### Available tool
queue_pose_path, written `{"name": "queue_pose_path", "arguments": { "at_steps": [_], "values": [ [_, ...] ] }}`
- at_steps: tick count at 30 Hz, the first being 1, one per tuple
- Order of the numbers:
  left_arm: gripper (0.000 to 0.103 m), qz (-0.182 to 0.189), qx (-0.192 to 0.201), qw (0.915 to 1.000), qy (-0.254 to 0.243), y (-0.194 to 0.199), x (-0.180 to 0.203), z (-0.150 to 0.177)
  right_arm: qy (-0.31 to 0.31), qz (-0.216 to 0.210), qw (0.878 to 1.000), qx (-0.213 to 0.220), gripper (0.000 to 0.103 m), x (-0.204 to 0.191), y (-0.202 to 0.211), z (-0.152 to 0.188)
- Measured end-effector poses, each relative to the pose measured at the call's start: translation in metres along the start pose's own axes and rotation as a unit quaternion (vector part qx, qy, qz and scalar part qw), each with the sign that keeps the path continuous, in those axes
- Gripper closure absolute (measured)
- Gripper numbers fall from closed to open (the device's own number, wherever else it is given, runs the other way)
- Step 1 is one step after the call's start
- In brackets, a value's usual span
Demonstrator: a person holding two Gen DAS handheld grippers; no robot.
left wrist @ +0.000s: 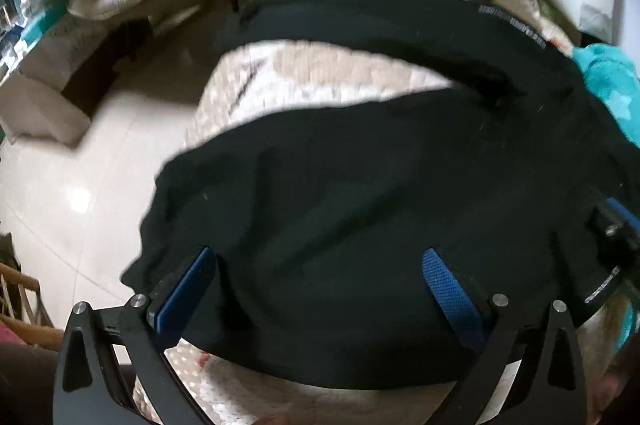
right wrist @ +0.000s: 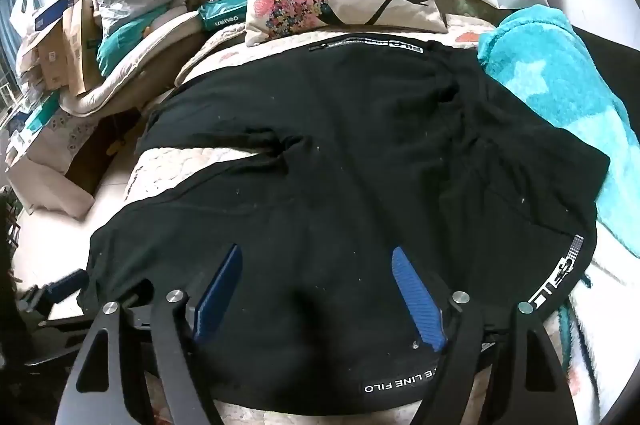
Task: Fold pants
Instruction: 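Position both grippers over the waistband of the black pants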
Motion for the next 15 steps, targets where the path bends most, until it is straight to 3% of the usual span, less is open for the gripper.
{"name": "queue_pose_path", "arguments": {
  "at_steps": [15],
  "values": [
    [0.000,0.009,0.005,0.9998,0.016,-0.0043,-0.0028,0.0076,-0.002,0.002,1.000,-0.003,0.020,0.0002,0.0018,0.0027]
  ]
}}
Point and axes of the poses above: each gripper's, at about its wrist camera, not at the fingertips, and y roughly against the way its jaws point, x to its right, z to its underside, the point moved 2 cm from there along -y, roughly the way its jaws point, and after that the axes turned 13 degrees about z, right-handed, at the moved point
